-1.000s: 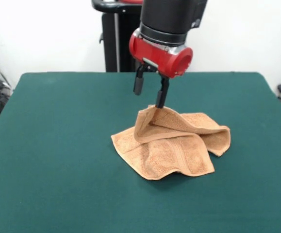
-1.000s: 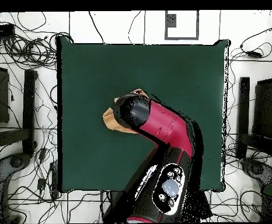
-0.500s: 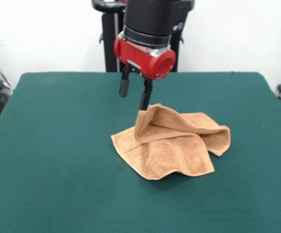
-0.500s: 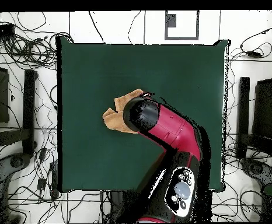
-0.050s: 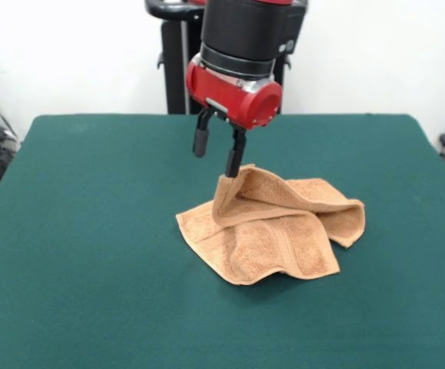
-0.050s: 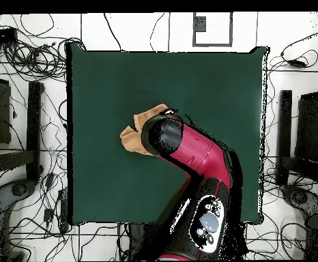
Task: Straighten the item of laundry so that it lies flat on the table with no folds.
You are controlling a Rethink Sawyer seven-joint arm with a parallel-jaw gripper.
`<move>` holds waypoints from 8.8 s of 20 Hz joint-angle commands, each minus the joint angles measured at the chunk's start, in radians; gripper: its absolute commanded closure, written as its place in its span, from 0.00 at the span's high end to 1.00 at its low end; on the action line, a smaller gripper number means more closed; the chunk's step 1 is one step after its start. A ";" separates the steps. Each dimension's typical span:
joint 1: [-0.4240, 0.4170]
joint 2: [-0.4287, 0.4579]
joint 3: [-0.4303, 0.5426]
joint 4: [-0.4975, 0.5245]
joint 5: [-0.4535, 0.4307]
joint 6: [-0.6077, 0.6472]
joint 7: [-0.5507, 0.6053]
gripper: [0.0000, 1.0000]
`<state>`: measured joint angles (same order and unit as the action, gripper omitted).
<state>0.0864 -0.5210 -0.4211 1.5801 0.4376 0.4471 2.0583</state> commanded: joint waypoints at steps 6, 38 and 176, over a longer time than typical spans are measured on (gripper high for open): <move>0.040 0.060 0.123 0.068 -0.008 -0.028 0.173 1.00; 0.023 0.123 0.198 0.085 0.005 -0.197 0.181 1.00; -0.754 -0.102 0.637 0.186 -0.720 -0.160 -0.241 0.00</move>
<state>-0.6200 -0.6416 0.0668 1.7767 -0.2108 0.1989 2.0569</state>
